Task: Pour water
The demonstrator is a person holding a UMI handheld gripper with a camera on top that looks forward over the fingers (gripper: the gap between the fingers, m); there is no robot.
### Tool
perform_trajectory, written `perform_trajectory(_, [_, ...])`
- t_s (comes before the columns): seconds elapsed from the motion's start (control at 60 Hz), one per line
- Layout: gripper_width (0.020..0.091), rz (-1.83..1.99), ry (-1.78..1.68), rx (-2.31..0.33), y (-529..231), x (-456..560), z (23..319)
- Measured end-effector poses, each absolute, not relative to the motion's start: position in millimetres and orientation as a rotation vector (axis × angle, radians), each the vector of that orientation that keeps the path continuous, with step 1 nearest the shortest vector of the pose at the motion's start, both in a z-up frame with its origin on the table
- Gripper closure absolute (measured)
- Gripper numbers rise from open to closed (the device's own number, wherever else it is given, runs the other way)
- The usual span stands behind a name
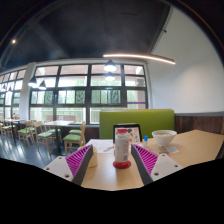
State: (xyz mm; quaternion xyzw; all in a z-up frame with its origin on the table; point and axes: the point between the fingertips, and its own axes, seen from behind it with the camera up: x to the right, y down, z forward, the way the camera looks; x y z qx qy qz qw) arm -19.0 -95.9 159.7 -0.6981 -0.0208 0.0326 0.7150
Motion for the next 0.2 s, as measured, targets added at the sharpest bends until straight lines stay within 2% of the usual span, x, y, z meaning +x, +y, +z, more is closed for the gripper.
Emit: perform_trajectory(0.2, [0.0269,0.118,-0.042,-1.573,-185.2,-41.9,149.7])
